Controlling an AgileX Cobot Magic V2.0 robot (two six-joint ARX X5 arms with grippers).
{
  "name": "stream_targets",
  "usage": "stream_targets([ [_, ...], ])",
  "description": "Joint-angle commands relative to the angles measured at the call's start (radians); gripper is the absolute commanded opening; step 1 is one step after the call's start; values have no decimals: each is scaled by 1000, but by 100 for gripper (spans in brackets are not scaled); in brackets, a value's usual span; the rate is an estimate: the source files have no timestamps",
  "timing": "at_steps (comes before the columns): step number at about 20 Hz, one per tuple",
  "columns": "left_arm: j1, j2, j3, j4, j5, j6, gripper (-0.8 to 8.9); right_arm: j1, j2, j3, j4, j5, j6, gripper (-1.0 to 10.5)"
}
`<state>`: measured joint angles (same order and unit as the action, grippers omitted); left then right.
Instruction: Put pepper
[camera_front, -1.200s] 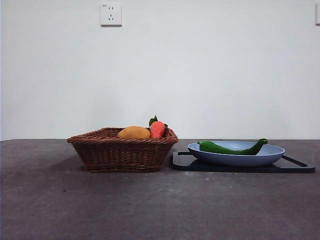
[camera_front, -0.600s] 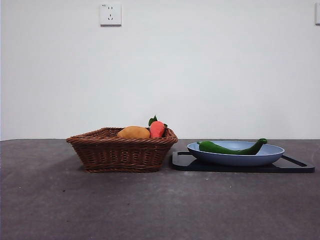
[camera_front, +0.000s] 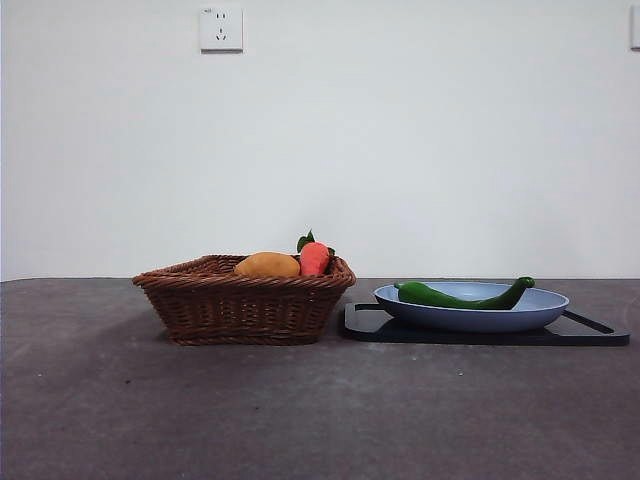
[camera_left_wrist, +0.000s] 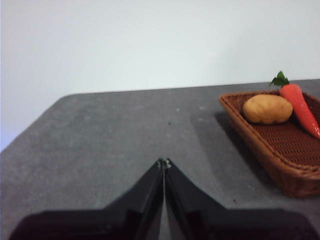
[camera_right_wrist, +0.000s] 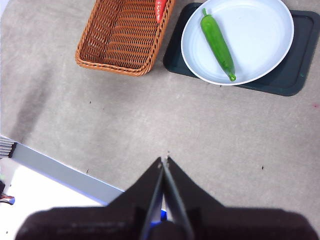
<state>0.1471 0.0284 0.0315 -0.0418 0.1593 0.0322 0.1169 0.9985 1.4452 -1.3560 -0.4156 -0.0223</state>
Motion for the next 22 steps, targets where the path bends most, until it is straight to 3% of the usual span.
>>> stream_targets([
  [1,5,-21,-25,6,-2,-11,8,0,9,18,-14,2,6,11],
  [6,5,-27,-25,-90,6,-10,8,0,9,18,-14,2,6,11],
  [20,5,-27,-25,-89,2,-10,8,0,9,18,-14,3,4,11],
  [22,5,-27,-25,-89,2,-10,8,0,9,18,6,3,-38,11],
])
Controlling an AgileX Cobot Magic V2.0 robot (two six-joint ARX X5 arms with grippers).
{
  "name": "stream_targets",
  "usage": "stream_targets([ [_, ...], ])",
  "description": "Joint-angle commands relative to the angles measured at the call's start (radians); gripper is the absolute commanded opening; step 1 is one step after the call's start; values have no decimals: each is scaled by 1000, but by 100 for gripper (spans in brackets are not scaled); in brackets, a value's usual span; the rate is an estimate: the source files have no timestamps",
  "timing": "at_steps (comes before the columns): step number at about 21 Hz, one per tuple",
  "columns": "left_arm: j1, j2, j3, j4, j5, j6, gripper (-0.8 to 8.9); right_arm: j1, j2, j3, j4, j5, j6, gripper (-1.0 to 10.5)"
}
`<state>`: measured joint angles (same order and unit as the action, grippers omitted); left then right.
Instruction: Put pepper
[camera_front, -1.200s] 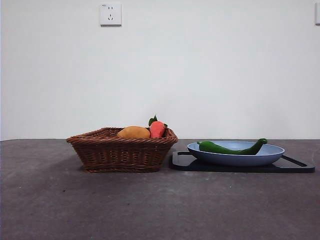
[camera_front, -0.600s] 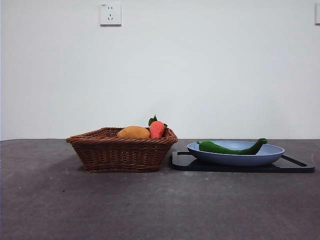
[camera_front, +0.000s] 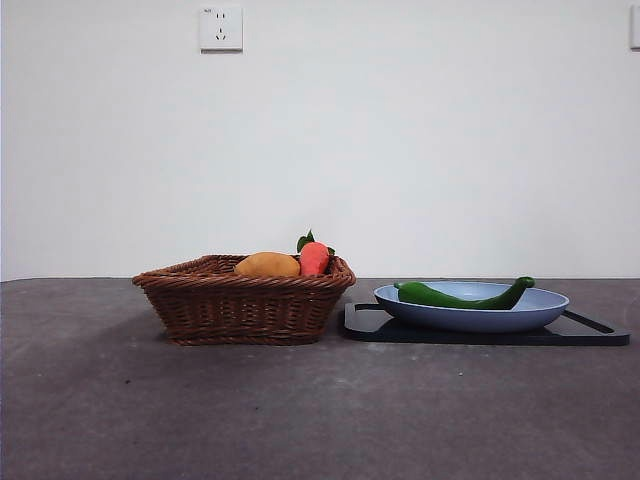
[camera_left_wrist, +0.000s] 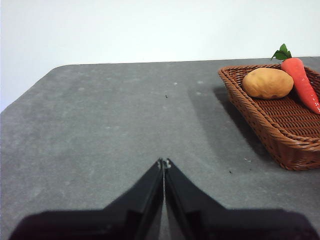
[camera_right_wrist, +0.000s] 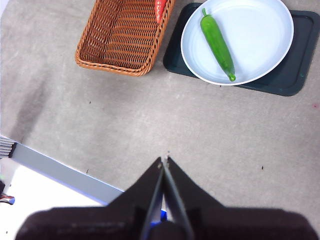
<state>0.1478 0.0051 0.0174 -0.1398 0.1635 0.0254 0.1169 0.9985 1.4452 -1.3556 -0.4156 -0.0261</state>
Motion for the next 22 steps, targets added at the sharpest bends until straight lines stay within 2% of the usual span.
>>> stream_targets([
  [1,4,-4,-11,9,-2,-3,8,-5,7,16,53,4,-33,11],
  [4,4,-4,-11,9,-3,-3,8,-28,-101,-52,327,2,-34,11],
  [5,4,-4,-11,9,-2,-3,8,-33,-163,-116,443,1,-8,11],
  [7,4,-4,-11,9,-2,-3,8,-48,-284,-288,647,3,43,11],
  [9,4,-4,-11,9,-2,-3,8,-73,-415,-503,837,8,55,11],
  [12,4,-4,-11,9,-3,-3,8,-85,-591,-816,1062,121,65,11],
  [17,4,-4,-11,9,-3,-3,8,-85,-760,-1100,1243,190,121,11],
  [20,4,-4,-11,9,-2,-3,8,-84,-842,-1220,1286,241,132,11],
  [22,4,-4,-11,9,-2,-3,8,-84,-886,-1281,1288,240,139,11],
])
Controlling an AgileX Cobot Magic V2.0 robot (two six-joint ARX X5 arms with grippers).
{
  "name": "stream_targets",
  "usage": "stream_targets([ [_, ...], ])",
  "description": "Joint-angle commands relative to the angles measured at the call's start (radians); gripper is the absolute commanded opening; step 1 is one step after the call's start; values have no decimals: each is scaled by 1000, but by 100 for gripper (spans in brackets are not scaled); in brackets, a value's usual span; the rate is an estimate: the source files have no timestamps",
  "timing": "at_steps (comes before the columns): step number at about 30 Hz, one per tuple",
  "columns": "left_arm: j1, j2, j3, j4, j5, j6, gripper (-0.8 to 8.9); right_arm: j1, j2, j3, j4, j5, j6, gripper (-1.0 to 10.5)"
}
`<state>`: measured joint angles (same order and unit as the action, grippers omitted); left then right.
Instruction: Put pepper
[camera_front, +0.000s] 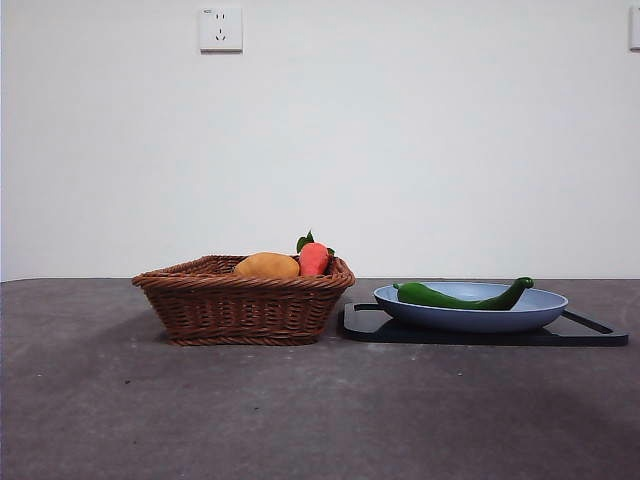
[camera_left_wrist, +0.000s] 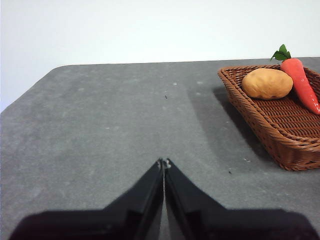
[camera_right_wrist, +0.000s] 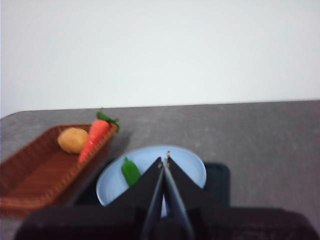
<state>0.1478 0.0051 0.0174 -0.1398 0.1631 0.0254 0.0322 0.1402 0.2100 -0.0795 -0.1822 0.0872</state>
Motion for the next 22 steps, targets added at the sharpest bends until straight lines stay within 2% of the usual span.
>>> stream_targets([
  [1,4,-4,-11,9,-2,-3,8,1,-43,-68,12,9,30,11],
  [11,4,-4,-11,9,-2,-3,8,1,-132,-201,11,9,38,11],
  [18,4,-4,-11,9,-2,-3,8,1,-141,-202,-61,5,40,11],
  [22,4,-4,-11,9,-2,-3,8,2,-141,-202,-82,6,70,11],
])
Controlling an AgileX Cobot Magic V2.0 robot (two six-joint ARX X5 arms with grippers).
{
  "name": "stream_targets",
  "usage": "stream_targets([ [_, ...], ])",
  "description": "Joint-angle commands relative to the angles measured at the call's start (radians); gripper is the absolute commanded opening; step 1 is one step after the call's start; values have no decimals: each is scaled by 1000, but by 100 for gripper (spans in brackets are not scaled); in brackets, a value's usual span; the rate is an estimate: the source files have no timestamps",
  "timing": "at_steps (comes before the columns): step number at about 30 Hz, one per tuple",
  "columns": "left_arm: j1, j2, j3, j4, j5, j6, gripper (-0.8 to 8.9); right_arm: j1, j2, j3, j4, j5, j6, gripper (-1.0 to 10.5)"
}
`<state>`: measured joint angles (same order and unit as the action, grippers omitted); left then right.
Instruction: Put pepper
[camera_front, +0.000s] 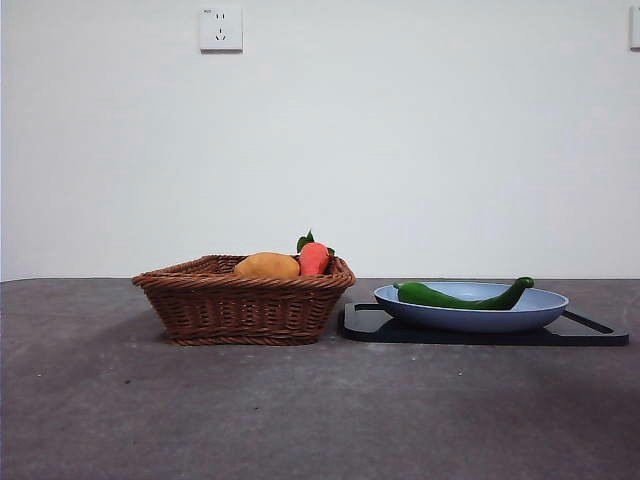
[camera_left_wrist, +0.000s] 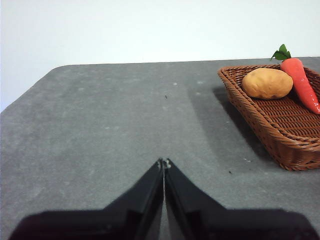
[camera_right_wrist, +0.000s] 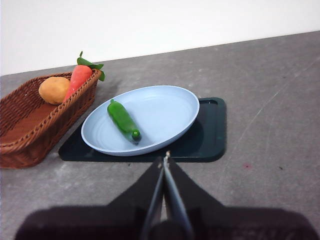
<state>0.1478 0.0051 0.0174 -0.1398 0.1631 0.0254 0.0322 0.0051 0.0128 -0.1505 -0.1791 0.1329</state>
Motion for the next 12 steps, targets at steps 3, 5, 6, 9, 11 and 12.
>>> stream_targets([
  [3,4,-4,-11,9,-2,-3,8,1,-6,-5,-7,3,24,11],
  [5,4,-4,-11,9,-2,-3,8,2,-3,-5,-8,3,24,11],
  [6,4,-4,-11,9,-2,-3,8,2,-2,-5,-8,3,24,11],
  [9,4,-4,-11,9,-2,-3,8,2,-2,-5,-8,3,24,11],
  [11,4,-4,-11,9,-2,-3,8,2,-2,-5,-8,3,24,11],
  [12,4,-4,-11,9,-2,-3,8,2,-2,-5,-8,3,24,11],
])
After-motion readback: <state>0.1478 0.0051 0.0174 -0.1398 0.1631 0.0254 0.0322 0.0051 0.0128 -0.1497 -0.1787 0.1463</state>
